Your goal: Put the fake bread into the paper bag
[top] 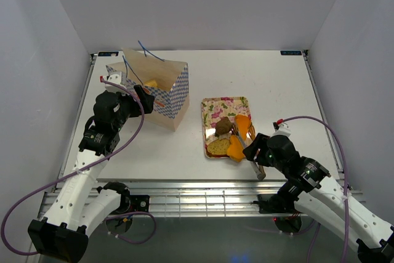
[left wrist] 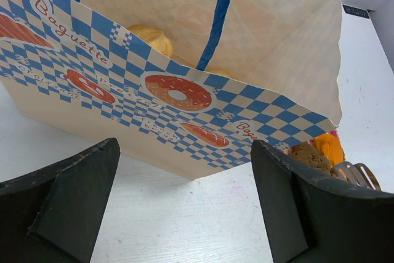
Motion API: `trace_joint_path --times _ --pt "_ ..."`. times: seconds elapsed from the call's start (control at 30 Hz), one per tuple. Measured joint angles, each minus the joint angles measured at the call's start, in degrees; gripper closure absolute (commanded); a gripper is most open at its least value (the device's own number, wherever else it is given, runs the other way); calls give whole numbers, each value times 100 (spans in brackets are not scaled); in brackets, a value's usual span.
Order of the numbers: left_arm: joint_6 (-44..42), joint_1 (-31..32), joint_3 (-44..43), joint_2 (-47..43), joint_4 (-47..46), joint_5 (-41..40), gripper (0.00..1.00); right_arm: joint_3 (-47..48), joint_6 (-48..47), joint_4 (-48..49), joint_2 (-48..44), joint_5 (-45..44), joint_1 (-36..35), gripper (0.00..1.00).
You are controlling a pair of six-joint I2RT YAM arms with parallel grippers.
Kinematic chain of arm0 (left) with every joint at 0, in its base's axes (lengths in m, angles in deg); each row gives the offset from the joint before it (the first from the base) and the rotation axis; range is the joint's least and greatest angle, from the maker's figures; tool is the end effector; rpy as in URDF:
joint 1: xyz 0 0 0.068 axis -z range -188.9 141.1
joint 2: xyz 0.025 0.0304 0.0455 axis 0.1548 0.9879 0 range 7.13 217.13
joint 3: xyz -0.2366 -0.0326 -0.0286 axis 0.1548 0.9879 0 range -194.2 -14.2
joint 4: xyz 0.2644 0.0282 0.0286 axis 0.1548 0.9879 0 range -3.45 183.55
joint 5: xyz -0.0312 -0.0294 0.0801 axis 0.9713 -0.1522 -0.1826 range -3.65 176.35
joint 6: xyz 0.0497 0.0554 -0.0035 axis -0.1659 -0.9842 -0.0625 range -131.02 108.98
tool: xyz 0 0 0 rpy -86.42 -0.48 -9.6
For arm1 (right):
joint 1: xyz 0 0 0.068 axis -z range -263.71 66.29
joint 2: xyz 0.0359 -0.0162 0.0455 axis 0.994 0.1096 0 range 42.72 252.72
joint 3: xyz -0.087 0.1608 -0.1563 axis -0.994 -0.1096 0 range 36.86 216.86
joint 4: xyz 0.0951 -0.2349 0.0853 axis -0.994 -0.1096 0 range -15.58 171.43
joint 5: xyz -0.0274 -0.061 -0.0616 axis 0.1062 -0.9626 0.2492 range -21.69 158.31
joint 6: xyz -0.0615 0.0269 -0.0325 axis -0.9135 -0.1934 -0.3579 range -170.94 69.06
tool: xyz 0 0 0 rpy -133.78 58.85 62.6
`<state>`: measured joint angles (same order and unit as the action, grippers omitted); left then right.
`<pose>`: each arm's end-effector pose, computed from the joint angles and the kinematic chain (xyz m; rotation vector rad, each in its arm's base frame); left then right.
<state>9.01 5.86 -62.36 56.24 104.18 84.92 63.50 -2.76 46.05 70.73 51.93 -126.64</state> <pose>0.2429 -0.0624 0.3000 -0.1052 1.9110 -0.3884 0.1415 0.1074 0.1954 0.2637 2.2271 0.5752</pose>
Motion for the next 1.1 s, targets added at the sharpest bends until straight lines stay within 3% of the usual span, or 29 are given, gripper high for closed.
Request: trace_joint_path --times 0.57,1.1 --pt "24 0 0 2 -2 61 2 -212 282 238 66 52 0 41" --pt "44 0 0 0 -2 63 2 -428 721 94 -208 -120 0 39"
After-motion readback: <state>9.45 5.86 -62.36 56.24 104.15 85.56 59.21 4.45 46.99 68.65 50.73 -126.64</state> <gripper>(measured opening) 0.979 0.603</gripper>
